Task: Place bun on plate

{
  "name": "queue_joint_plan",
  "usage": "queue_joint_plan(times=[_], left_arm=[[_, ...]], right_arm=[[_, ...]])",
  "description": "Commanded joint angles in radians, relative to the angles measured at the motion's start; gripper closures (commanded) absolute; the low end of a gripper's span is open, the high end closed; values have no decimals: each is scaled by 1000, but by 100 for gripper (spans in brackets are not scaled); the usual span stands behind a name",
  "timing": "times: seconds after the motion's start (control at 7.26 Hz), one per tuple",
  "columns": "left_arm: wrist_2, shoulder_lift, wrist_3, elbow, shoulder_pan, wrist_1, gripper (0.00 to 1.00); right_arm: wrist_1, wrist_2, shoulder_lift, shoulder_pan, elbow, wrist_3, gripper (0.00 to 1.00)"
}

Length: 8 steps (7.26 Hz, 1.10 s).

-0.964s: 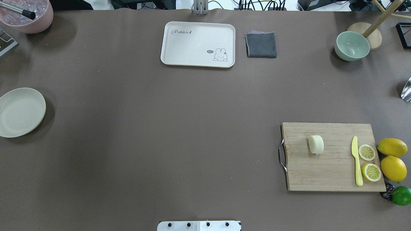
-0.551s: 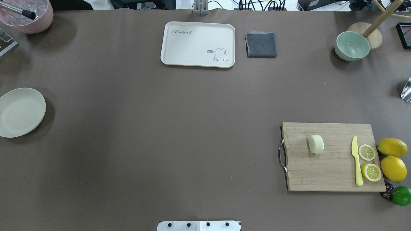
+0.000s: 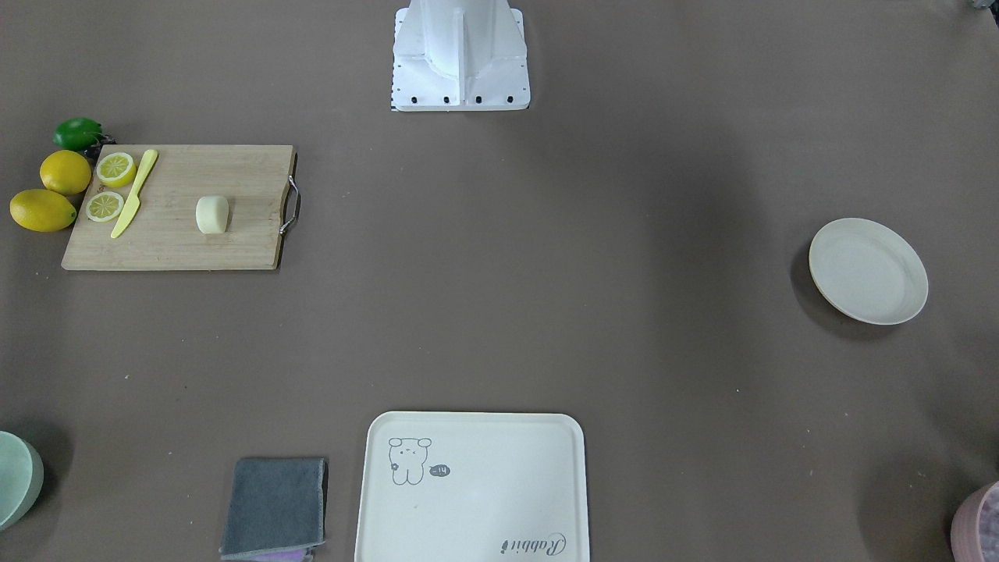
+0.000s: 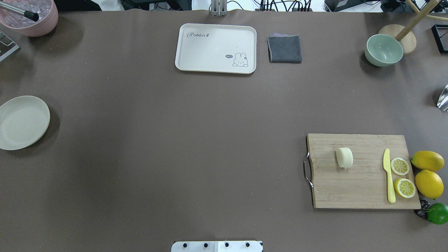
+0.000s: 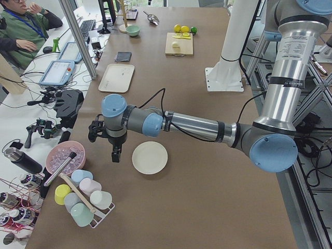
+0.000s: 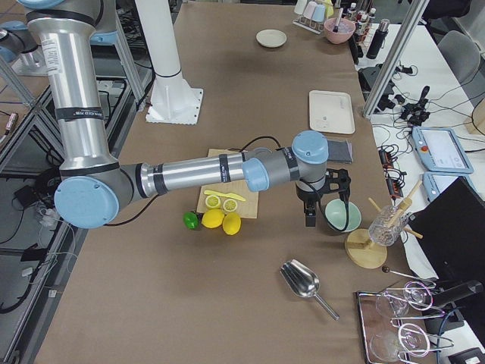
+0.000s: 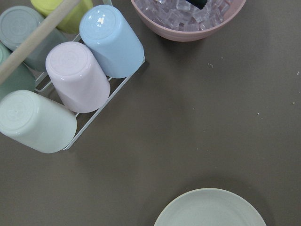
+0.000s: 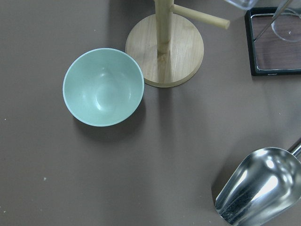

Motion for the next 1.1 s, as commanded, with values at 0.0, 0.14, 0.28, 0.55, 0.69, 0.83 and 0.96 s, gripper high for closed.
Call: queue_joint_plan(times=[0.0, 0.14, 0.28, 0.55, 0.69, 0.83, 0.96], left_arm=[[1, -7, 2, 6, 3, -10, 2], [-5, 7, 10, 7, 0, -24, 2], [7, 10, 11, 9, 0, -23, 2], [8, 31, 7, -11, 2, -24, 2], [3, 33, 5, -19, 0, -29, 2], [4, 27, 1, -16, 8, -26, 2], [9, 33, 7, -13, 63, -26, 2]], right_arm=[[1, 0, 3, 0, -1, -2, 0], [0, 0, 0, 1, 8, 0, 0], [1, 1, -4, 0, 10, 0, 0], [1, 4, -10, 0, 21, 2, 0], [1, 6, -7, 0, 21, 0, 0], [1, 7, -4, 0, 25, 2, 0], [1, 7, -4, -5, 28, 2, 0]])
